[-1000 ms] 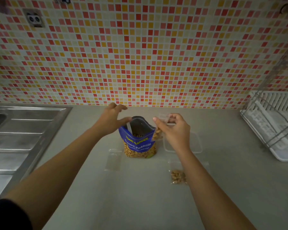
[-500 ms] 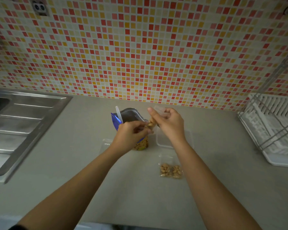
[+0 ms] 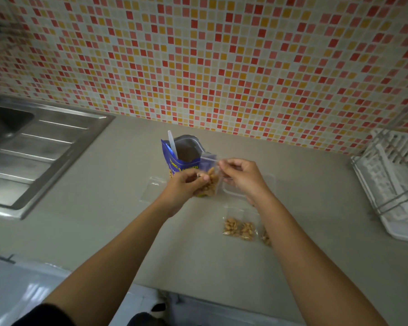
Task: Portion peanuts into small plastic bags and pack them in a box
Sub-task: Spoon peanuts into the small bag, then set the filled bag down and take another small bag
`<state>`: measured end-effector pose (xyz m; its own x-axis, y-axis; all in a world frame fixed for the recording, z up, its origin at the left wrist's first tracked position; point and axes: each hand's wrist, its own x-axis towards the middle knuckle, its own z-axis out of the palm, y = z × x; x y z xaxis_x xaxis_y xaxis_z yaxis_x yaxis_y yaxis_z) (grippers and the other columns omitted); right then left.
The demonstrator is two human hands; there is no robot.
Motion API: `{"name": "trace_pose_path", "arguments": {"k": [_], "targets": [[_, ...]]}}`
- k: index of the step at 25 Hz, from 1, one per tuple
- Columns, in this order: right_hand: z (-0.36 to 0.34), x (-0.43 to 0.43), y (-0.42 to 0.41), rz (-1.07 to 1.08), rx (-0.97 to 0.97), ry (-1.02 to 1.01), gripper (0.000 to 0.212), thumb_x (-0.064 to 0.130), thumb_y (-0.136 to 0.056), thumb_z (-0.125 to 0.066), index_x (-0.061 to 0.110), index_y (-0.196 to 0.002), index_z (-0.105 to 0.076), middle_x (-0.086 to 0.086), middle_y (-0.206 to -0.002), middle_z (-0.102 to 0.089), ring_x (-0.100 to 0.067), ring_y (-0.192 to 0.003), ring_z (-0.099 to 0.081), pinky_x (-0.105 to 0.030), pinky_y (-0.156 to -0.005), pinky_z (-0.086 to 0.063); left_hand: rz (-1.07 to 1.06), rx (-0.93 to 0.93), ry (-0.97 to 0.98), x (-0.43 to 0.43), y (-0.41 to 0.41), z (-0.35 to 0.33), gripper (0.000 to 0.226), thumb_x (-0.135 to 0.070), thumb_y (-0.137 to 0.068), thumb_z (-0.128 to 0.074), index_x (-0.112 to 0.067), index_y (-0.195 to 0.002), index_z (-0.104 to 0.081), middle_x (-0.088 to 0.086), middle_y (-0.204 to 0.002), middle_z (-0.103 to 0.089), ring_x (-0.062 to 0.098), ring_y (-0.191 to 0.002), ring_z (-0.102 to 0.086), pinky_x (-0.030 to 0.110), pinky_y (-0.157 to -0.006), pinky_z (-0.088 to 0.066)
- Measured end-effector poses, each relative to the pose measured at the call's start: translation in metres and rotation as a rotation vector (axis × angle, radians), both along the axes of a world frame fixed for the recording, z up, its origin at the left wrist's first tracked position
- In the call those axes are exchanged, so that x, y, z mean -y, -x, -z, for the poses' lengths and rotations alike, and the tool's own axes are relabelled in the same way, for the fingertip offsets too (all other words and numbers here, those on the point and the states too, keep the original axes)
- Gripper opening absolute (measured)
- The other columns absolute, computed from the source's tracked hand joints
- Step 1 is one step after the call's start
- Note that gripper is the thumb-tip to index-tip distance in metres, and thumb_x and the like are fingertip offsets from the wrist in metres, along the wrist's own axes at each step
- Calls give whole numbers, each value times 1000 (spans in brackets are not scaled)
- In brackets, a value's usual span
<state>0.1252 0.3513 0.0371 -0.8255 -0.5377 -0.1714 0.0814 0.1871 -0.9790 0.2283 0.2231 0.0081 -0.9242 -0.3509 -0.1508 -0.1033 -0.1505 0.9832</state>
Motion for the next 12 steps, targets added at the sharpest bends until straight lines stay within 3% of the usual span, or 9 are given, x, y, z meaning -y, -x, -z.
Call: {"name": "trace_pose_path", "arguments": {"k": [2,7,10,12], "targets": [[8,-2,0,-9,-36,-24,4,24,-84,-67,21,-83,-69,1,-76,-69,-10,-71,-64,-26,-75,-55,-9,23,-37,-3,-3,8,9,-7,-90,-56,-11,-83,-61,-7,-64,-67,3,-61,-63,16,-61,-51],[43,-9,-4,5,-4,-99,4,17,-82,-69,16,-79,-66,1,-70,-67,-4,-58,-62,-19,-64,-54,17,112,-94,-9,-15,39,9,-9,-92,-54,-11,-85,-60,-6,-68,-68,3,-63,-64,18,-65,-55],[78,-14,-4,81,-10,-225,17,19,-80,-72,20,-67,-60,-5,-70,-68,-10,-58,-63,-27,-68,-53,-13,209,-175,-20,-20,61,13,-4,-90,-55,-11,-80,-60,1,-81,-65,4,-68,-64,18,-67,-55],[99,-17,-2,127,-74,-350,12,23,-79,-72,17,-71,-66,-10,-79,-72,-19,-69,-67,-32,-75,-53,-50,288,-111,-25,-18,78,11,-5,-87,-60,-13,-80,-62,9,-87,-62,13,-74,-62,27,-75,-55]]}}
